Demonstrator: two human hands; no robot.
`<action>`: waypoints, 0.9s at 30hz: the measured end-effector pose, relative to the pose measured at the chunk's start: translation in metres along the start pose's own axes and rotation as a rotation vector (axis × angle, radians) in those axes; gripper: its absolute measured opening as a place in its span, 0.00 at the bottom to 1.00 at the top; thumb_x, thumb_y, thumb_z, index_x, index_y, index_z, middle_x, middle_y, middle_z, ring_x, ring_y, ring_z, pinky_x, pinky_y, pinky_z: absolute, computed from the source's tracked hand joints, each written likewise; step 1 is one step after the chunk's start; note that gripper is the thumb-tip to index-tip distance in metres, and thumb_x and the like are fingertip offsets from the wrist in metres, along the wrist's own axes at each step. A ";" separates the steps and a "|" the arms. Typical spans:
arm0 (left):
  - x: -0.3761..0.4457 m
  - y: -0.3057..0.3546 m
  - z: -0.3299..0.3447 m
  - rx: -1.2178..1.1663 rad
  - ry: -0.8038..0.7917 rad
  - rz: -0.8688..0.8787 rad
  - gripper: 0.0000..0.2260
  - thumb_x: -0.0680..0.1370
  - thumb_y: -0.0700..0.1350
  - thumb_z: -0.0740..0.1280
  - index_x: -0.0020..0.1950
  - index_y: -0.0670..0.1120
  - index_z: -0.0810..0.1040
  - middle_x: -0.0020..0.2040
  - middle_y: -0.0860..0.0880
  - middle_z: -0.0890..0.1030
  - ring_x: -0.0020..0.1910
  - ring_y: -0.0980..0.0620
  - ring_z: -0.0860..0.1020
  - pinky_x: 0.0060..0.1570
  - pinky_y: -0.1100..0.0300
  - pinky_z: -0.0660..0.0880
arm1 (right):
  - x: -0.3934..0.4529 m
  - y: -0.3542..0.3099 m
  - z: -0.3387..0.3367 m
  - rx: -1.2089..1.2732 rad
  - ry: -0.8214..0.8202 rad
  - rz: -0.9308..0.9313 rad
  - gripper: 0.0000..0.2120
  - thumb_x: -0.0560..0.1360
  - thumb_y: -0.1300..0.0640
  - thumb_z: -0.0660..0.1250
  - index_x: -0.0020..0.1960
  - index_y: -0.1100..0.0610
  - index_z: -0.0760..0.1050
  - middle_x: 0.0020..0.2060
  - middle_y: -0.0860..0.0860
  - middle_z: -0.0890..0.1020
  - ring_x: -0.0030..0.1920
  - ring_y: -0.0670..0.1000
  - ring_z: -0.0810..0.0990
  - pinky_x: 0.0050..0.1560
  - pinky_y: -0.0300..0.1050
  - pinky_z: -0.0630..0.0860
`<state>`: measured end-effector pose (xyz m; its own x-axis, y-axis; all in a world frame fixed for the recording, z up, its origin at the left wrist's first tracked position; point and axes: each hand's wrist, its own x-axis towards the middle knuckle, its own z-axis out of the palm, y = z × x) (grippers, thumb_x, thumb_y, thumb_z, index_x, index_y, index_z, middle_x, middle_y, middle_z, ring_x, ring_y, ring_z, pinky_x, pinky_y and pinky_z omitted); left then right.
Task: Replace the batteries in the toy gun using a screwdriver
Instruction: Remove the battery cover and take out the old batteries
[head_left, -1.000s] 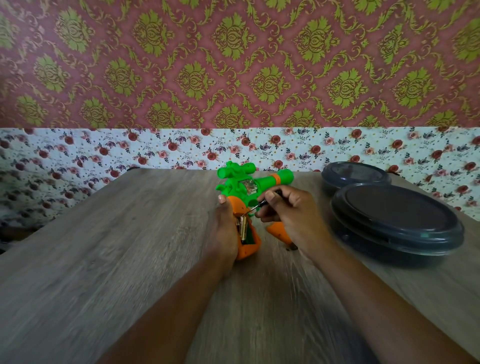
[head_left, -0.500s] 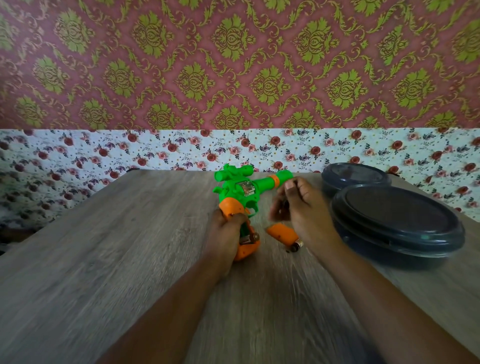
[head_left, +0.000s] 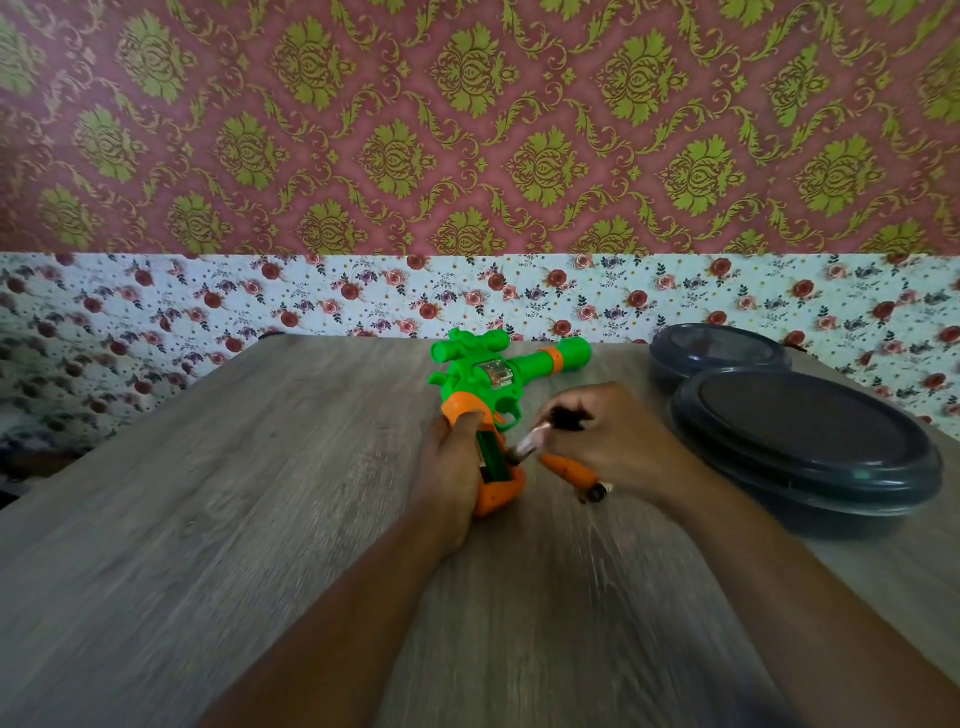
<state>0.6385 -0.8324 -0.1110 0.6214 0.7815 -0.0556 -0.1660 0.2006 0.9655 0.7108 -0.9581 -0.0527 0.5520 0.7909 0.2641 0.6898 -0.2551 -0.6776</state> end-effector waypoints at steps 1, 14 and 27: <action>0.001 0.001 0.000 -0.004 -0.006 -0.001 0.08 0.81 0.47 0.59 0.52 0.45 0.74 0.40 0.45 0.78 0.35 0.48 0.78 0.33 0.56 0.77 | 0.000 0.003 -0.010 0.004 -0.016 0.058 0.04 0.70 0.57 0.70 0.43 0.58 0.80 0.39 0.57 0.82 0.41 0.55 0.79 0.42 0.50 0.74; 0.006 -0.004 -0.003 0.057 0.006 -0.018 0.05 0.80 0.51 0.59 0.51 0.51 0.71 0.50 0.40 0.80 0.47 0.43 0.79 0.53 0.45 0.77 | -0.006 0.026 -0.030 -0.247 -0.270 0.623 0.14 0.75 0.52 0.64 0.35 0.60 0.76 0.20 0.49 0.75 0.16 0.44 0.65 0.21 0.32 0.61; 0.011 -0.008 -0.005 0.036 -0.004 -0.050 0.13 0.80 0.52 0.58 0.61 0.48 0.71 0.49 0.41 0.80 0.47 0.44 0.80 0.49 0.48 0.78 | 0.001 0.034 -0.029 -0.403 -0.105 0.534 0.15 0.77 0.52 0.62 0.36 0.60 0.72 0.27 0.53 0.77 0.28 0.49 0.74 0.30 0.41 0.67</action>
<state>0.6427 -0.8230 -0.1210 0.6315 0.7685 -0.1033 -0.1065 0.2179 0.9702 0.7485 -0.9822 -0.0557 0.8314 0.5431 -0.1179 0.4668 -0.7975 -0.3823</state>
